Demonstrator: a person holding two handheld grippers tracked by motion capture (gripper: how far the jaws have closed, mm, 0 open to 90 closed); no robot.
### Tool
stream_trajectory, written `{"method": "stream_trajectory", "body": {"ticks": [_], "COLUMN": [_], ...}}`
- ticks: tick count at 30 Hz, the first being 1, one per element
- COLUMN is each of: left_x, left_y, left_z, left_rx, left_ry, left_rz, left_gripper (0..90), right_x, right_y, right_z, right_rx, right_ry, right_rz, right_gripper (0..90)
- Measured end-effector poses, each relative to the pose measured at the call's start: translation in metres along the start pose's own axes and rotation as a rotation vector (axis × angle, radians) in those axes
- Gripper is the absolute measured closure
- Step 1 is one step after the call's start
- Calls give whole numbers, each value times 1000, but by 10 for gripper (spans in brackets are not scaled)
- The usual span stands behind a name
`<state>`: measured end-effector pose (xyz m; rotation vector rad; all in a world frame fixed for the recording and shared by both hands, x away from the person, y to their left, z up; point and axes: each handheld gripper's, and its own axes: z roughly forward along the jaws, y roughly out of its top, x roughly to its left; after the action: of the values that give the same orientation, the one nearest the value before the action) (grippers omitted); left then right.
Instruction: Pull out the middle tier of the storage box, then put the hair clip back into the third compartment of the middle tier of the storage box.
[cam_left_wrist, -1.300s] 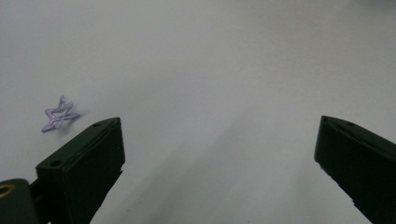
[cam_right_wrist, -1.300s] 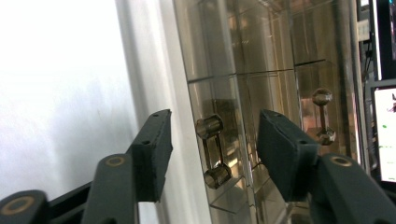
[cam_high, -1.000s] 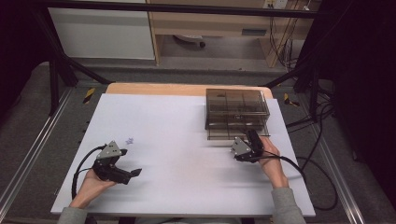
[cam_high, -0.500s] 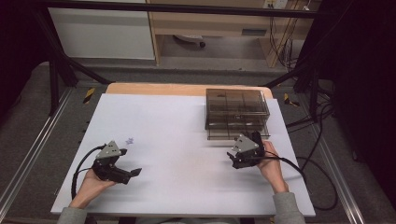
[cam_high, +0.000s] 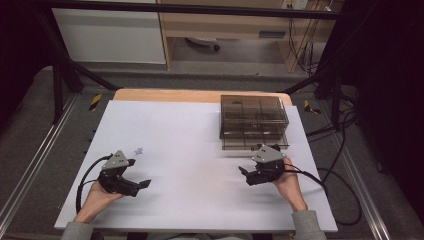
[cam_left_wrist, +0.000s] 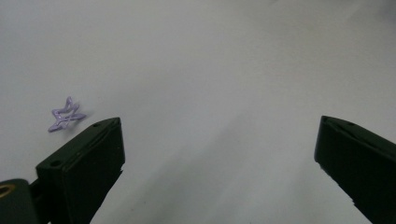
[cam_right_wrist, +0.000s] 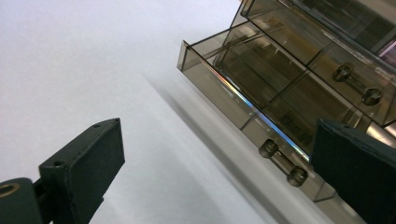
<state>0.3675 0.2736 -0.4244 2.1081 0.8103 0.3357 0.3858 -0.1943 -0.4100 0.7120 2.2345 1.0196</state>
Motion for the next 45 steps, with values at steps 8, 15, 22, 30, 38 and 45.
{"method": "stream_trajectory", "body": {"ticks": [8,15,22,30,38,45], "left_x": [1,2,5,6,6,6], "left_y": [0,1,1,4,7,13], "left_z": [-1,-2,-2,-3,-4,-3], "left_rx": [-7,-12,-14,-19,-22,-24], "left_ry": [1,4,8,22,28,26], "left_rz": [-9,-16,-30,-39,-43,-40], "left_gripper": [13,13,13,13,13,15], "right_x": [2,-1,-6,-3,-1,-1], "right_y": [1,-7,-15,-23,-31,-35], "right_z": [-3,-10,-20,-27,-32,-34], "right_rx": [12,-21,-42,-44,-38,-38], "right_ry": [68,110,141,178,180,183], "right_rz": [110,221,296,301,286,298], "right_gripper": [5,5,8,8,12,12]}}
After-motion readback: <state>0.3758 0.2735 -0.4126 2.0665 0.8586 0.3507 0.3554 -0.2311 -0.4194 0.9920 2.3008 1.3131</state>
